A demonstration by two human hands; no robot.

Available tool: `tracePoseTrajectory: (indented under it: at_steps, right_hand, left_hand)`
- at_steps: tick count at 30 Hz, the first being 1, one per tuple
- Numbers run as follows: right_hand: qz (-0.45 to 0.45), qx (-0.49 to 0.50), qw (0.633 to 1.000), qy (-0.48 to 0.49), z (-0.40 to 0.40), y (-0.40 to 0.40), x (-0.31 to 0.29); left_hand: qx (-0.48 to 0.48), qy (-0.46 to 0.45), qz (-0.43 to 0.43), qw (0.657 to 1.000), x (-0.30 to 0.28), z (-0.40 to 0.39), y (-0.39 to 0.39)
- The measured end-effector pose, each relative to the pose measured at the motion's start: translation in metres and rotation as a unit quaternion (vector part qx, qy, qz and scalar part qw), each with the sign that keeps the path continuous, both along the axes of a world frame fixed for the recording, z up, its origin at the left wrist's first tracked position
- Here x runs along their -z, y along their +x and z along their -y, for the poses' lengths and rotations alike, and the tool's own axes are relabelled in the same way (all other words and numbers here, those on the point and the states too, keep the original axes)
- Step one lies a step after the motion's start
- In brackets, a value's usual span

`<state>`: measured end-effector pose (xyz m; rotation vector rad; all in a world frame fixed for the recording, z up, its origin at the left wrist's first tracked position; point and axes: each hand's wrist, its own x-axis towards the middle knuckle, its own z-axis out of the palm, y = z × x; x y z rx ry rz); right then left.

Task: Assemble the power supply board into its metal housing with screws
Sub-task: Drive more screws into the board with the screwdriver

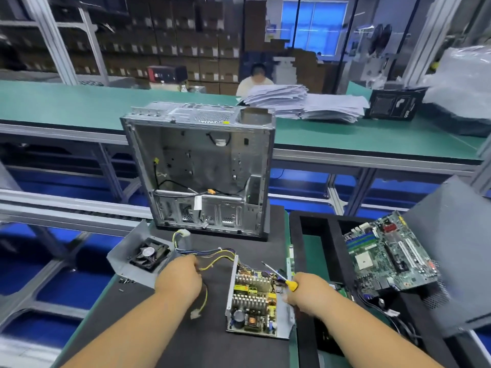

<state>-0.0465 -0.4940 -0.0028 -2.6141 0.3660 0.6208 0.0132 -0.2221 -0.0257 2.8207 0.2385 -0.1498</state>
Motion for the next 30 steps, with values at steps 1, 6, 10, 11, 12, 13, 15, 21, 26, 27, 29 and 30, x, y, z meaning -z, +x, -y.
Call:
tracePoseTrajectory:
  at_steps: [1, 6, 10, 11, 12, 13, 15, 21, 26, 27, 29, 30]
  right_hand:
    - [0.009, 0.003, 1.0, -0.02, -0.002, 0.003, -0.005]
    - [0.104, 0.053, 0.993, -0.036, -0.029, 0.027, -0.029]
    - [0.126, 0.048, 0.989, 0.056, -0.078, 0.048, -0.029]
    - [0.134, 0.05, 0.987, 0.076, -0.093, 0.051, -0.027]
    - [0.139, 0.051, 0.984, 0.096, -0.107, 0.054, -0.025]
    - [0.142, 0.05, 0.982, 0.116, -0.121, 0.056, -0.023]
    - [0.155, 0.043, 0.975, 0.151, -0.149, 0.059, -0.017]
    - [0.204, 0.019, 0.961, 0.185, -0.207, 0.062, -0.002]
    - [0.202, 0.042, 0.958, 0.199, -0.227, 0.062, 0.007]
    - [0.202, 0.049, 0.957, 0.203, -0.229, 0.061, 0.007]
    - [0.206, 0.066, 0.954, 0.207, -0.231, 0.061, 0.007]
    - [0.208, 0.075, 0.953, 0.207, -0.233, 0.06, 0.007]
  left_hand:
    - [0.006, -0.017, 0.011, 1.0, -0.001, -0.006, -0.001]
    - [0.014, -0.141, 0.061, 0.988, -0.009, -0.054, -0.005]
    - [-0.027, -0.187, 0.115, 0.975, -0.009, -0.108, -0.007]
    - [-0.041, -0.19, 0.119, 0.974, -0.006, -0.121, -0.008]
    - [-0.054, -0.192, 0.119, 0.973, -0.002, -0.134, -0.009]
    - [-0.065, -0.192, 0.114, 0.973, 0.004, -0.146, -0.011]
    - [-0.082, -0.188, 0.098, 0.974, 0.017, -0.168, -0.014]
    - [-0.115, -0.184, 0.047, 0.975, 0.054, -0.213, -0.017]
    - [-0.105, -0.205, 0.031, 0.972, 0.069, -0.225, -0.004]
    - [-0.102, -0.208, 0.03, 0.972, 0.07, -0.225, -0.001]
    - [-0.091, -0.207, 0.026, 0.974, 0.072, -0.224, 0.007]
    - [-0.085, -0.205, 0.024, 0.975, 0.073, -0.223, 0.011]
